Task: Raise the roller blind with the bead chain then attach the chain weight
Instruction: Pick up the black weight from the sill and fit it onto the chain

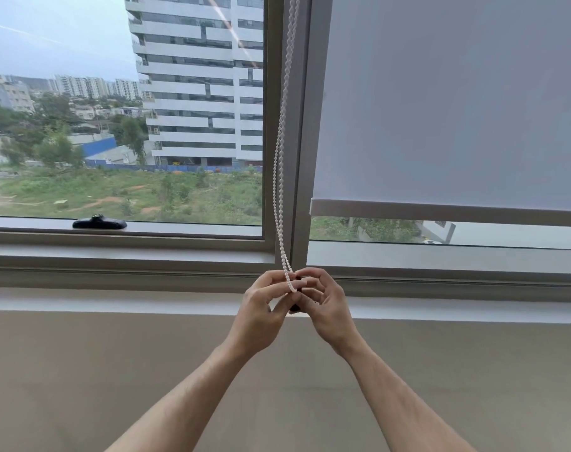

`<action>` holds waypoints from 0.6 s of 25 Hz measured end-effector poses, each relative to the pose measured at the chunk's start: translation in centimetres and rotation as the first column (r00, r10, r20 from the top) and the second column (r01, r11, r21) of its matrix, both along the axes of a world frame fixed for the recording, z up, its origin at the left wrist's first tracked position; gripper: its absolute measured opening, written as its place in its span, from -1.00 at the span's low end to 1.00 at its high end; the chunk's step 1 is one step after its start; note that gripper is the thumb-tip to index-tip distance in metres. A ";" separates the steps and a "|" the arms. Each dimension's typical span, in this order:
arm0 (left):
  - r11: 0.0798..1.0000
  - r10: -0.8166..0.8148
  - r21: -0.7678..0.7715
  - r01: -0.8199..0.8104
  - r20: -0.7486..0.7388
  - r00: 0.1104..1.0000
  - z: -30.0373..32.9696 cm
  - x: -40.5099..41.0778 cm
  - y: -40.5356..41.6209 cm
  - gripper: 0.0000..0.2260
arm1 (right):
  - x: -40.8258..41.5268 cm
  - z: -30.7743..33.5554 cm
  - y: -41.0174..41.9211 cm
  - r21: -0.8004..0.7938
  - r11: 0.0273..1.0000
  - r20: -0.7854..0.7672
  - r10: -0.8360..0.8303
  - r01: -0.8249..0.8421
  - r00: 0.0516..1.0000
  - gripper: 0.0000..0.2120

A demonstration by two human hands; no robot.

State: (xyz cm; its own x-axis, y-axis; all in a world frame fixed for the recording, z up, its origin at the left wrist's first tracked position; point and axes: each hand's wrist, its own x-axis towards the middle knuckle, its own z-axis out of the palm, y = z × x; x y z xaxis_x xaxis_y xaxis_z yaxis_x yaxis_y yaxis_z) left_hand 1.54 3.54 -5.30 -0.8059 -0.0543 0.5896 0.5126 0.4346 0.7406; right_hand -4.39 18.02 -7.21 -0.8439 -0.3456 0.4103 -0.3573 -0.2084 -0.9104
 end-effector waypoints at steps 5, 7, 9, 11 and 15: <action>0.993 0.056 0.100 -0.063 0.069 0.996 0.0 0.0 -0.4 -0.71 | 0.0 -0.2 0.0 0.015 1.000 -0.002 -0.012 0.012 1.000 -0.70; 0.976 0.043 0.210 -0.065 0.104 0.994 0.2 -0.1 -0.2 -0.77 | 0.1 -0.2 -0.2 0.014 1.000 -0.003 -0.005 0.005 1.000 -0.69; 0.961 0.025 0.270 -0.053 0.104 0.994 0.5 -0.3 -0.1 -0.79 | 0.2 -0.1 -0.5 0.000 1.000 -0.006 0.007 -0.007 1.000 -0.70; 0.946 -0.005 0.325 -0.021 0.079 0.997 0.8 -0.3 0.1 -0.78 | 0.4 0.1 -0.6 -0.014 1.000 -0.010 0.014 -0.015 1.000 -0.71; 0.886 -0.145 0.460 0.065 0.142 0.979 1.3 -0.2 0.0 -0.84 | 0.5 0.3 -0.5 -0.034 0.999 -0.012 0.014 -0.014 1.000 -0.67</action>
